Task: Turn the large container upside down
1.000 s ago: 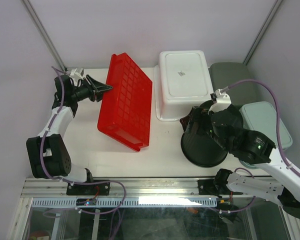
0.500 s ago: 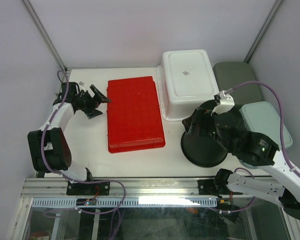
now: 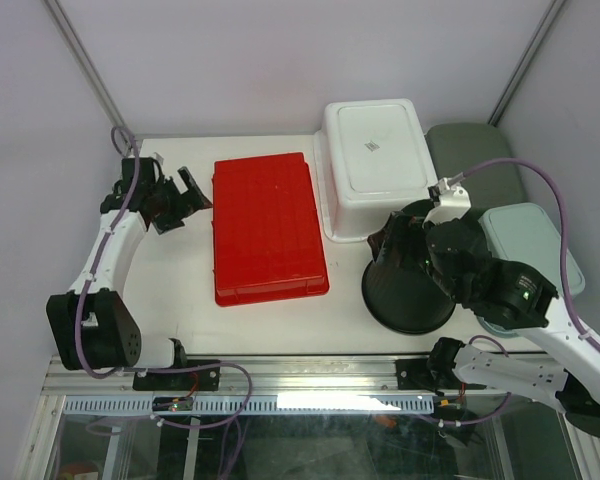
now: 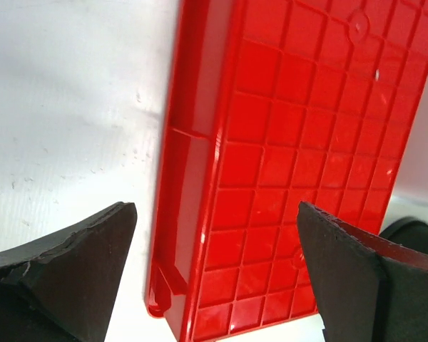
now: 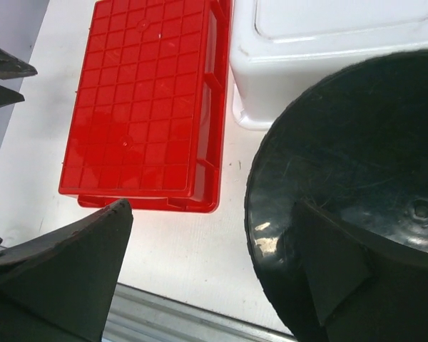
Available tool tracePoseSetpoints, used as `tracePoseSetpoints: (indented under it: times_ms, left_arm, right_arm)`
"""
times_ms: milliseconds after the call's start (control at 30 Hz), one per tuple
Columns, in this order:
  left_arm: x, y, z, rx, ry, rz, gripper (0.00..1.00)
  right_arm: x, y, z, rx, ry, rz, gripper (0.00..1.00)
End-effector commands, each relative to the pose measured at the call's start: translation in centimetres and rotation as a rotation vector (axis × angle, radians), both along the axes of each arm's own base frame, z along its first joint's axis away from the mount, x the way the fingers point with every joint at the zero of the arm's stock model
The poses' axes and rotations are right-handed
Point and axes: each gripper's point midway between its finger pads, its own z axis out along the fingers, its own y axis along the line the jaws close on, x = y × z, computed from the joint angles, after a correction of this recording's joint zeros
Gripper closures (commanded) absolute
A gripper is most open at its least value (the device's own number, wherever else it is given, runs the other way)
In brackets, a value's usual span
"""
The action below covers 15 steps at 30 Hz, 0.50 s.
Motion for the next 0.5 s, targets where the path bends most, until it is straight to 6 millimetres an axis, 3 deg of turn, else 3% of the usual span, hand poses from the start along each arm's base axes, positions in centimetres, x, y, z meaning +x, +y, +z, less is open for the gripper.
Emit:
tracePoseSetpoints:
  times_ms: [0,200,333,467]
  left_arm:
    - [0.4,-2.3,4.4,0.176,-0.129,-0.073,0.01]
    - [0.7,-8.8,8.1,0.2,-0.235,-0.223,0.01]
    - [1.1,-10.4,10.1,0.172,-0.293,-0.251,0.01]
    - [1.1,-10.5,10.7,0.157,-0.324,-0.248,0.01]
  right_arm:
    - [1.3,-0.4,4.4,0.023,-0.118,-0.037,0.0]
    - [3.7,2.0,7.9,-0.012,-0.184,-0.038,0.0]
    - [5.2,5.3,8.6,-0.098,-0.165,0.032,0.0]
    - [6.1,8.5,8.2,-0.222,-0.094,0.136,0.0]
